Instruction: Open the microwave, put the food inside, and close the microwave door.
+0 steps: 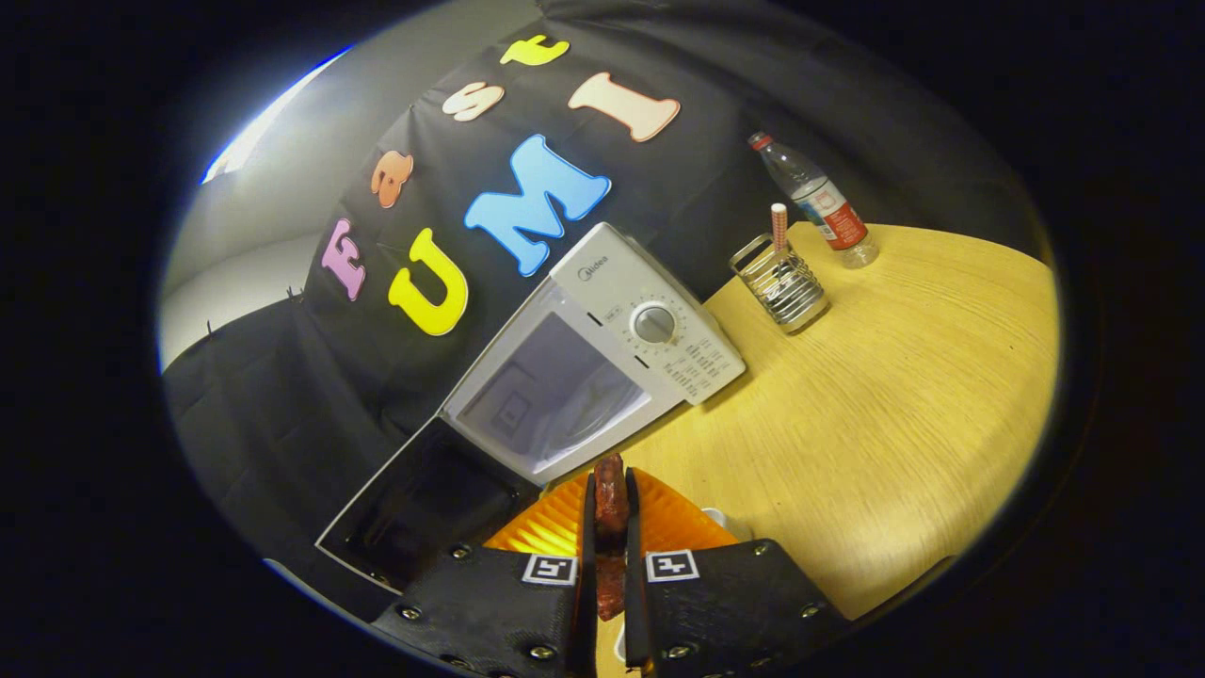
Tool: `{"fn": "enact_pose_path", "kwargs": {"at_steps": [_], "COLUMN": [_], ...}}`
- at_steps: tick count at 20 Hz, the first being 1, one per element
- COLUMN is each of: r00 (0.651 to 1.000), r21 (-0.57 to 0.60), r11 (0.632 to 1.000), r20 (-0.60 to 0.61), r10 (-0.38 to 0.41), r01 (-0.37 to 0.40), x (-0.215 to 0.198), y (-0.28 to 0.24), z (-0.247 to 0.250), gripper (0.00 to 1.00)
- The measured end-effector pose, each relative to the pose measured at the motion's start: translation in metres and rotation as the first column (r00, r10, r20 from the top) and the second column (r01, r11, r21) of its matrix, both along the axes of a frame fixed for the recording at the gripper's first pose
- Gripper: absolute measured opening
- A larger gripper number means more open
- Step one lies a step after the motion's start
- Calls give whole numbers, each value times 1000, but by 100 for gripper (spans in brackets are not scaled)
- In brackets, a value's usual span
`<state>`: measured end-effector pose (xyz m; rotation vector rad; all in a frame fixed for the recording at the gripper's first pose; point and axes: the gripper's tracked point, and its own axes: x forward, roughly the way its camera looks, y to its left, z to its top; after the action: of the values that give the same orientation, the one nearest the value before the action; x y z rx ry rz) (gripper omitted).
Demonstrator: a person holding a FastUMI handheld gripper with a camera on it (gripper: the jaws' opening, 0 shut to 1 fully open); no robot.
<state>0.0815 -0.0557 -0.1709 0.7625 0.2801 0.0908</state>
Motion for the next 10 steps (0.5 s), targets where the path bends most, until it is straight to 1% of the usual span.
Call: {"fn": "enact_pose_path", "kwargs": {"at_steps": [4, 7, 10], "r00": [999, 999, 999], "r21": [-29, -28, -55], "r11": [999, 999, 998], "r20": [38, 31, 44], "r10": [27, 43, 17], "r01": [-26, -42, -15], "x": [20, 42, 69], "y": [38, 72, 93], "z": [33, 38, 37], "gripper": [12, 12, 12]}}
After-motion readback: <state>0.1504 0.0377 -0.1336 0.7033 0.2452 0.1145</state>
